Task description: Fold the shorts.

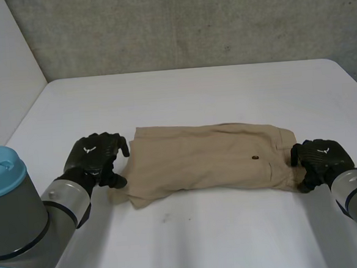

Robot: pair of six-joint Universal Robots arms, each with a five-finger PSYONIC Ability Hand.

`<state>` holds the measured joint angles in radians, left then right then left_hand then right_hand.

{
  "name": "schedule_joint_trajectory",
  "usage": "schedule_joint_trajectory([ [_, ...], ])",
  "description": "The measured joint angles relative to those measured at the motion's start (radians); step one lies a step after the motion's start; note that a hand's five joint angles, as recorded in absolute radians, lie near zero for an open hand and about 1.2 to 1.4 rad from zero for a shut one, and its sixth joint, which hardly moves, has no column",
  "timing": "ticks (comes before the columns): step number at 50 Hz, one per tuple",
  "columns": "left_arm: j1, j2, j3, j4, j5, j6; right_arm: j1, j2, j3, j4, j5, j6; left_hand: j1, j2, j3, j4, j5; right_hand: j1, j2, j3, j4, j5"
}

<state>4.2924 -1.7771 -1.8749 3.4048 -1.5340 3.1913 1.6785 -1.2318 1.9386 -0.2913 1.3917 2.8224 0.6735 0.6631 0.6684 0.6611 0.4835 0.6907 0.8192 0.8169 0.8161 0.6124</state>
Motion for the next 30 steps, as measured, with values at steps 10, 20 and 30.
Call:
schedule_joint_trajectory([
  [10,-0.007,0.000,-0.010,-0.002,-0.001,0.003,-0.006,0.018,-0.027,-0.029,0.006,0.044,-0.001,-0.010,-0.012,-0.010,-0.011,0.223,0.358,0.364,0.374,0.331],
  [20,0.001,0.019,-0.028,-0.003,-0.002,0.004,-0.115,-0.021,-0.033,-0.003,0.005,0.001,-0.039,-0.036,-0.038,-0.035,-0.037,0.236,0.358,0.364,0.375,0.331],
  [30,0.020,0.047,-0.041,-0.004,0.000,0.004,-0.222,-0.072,-0.052,0.077,-0.023,-0.105,-0.049,-0.052,-0.050,-0.048,-0.051,0.252,0.358,0.364,0.375,0.352],
])
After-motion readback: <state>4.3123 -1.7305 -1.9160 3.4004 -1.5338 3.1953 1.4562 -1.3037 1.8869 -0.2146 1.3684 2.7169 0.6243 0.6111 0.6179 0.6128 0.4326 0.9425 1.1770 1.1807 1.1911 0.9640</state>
